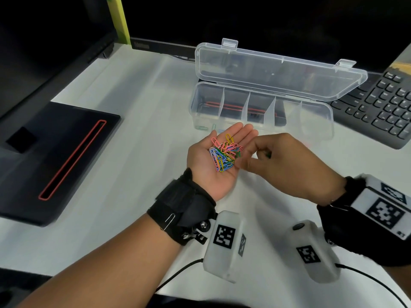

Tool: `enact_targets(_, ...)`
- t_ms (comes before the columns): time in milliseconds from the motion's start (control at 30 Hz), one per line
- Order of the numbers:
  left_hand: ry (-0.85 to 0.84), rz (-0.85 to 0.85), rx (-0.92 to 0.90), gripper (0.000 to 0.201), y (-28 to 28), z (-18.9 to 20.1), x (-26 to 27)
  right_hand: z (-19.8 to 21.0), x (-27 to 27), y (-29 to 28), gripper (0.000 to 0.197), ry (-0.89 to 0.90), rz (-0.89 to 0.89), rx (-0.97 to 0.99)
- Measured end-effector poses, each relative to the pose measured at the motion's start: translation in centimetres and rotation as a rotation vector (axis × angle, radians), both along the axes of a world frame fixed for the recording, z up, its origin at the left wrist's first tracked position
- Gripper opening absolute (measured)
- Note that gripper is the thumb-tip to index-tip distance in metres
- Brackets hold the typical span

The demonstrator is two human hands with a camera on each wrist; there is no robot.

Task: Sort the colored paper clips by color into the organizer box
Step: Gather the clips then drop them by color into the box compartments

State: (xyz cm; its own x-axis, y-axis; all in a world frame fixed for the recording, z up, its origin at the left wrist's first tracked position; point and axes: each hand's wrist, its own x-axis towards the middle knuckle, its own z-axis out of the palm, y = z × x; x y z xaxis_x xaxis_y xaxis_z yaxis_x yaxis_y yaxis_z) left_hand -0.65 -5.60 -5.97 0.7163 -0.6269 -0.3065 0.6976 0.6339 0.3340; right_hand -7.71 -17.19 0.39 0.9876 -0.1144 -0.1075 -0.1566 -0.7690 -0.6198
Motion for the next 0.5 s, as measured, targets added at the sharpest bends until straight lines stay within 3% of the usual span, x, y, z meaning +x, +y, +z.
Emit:
enact_targets(100, 0.015, -0.001, -0.017, 0.047, -0.1, 0.1, -0.1, 0.7, 0.0, -0.1, 0.034, 0.101, -0.166, 0.487)
enact_targets(233, 0.014, 0.017, -0.050, 0.047, -0.1, 0.1, -0.2, 1.2, 0.3, -0.8, 0.029, 0.177, -0.289, 1.060)
enact_targets(367, 0.020, 0.007, -0.052, 0.047, -0.1, 0.3, -0.3, 1.1, 0.7, -0.9, 0.026, 0.101, -0.359, 1.278)
enact_targets(500, 0.015, 0.003, -0.052, 0.047, -0.1, 0.3, -0.3, 0.9, 1.0, -0.5, 0.019, 0.058, -0.407, 1.282)
